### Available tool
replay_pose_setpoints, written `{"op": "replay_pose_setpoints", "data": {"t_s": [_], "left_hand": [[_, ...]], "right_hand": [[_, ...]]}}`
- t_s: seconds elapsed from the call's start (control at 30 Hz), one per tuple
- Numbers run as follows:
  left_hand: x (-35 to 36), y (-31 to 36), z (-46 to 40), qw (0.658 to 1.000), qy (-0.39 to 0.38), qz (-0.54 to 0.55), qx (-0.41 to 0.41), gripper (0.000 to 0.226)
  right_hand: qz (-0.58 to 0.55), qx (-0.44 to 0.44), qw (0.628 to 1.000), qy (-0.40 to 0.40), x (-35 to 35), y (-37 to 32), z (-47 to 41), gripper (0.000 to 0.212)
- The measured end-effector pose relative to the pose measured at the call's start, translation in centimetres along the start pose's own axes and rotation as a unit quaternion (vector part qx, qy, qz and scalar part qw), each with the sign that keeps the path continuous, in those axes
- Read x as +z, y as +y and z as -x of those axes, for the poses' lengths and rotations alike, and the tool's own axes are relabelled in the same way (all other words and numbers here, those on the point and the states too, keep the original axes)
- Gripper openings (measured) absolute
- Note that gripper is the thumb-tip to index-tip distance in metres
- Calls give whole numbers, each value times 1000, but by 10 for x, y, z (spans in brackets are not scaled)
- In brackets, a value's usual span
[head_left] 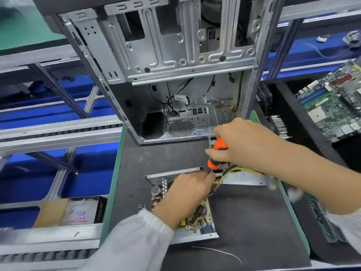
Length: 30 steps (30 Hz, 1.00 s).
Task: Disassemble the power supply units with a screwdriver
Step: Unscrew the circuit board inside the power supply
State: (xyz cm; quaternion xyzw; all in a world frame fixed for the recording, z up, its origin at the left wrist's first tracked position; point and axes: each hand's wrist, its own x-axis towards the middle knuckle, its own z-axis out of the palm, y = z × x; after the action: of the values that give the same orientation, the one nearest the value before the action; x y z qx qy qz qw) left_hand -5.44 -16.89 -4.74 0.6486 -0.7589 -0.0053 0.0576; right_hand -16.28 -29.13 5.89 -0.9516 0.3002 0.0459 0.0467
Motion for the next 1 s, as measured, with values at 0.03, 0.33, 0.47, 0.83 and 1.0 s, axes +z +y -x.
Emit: {"op": "replay_pose_setpoints", "data": {"t_s": [0.03,0.33,0.47,0.83,1.0], "left_hand": [[3,-1,5,999,27,23,-14,23],[7,-31,40,986,-44,156,30,21],[10,-31,43,986,-7,158,49,23],[16,-25,50,977,89,187,-44,39],[14,-23,50,979,143,130,-68,32]], "right_hand": [[-5,-3,1000,0,0,0,-1,44],[-47,-30,998,-4,3,-4,-2,42],[-43,-40,998,-3,1,-6,2,40],[-73,-49,996,13,10,-5,4,40],[-70,-49,996,23,9,-4,2,39]]}}
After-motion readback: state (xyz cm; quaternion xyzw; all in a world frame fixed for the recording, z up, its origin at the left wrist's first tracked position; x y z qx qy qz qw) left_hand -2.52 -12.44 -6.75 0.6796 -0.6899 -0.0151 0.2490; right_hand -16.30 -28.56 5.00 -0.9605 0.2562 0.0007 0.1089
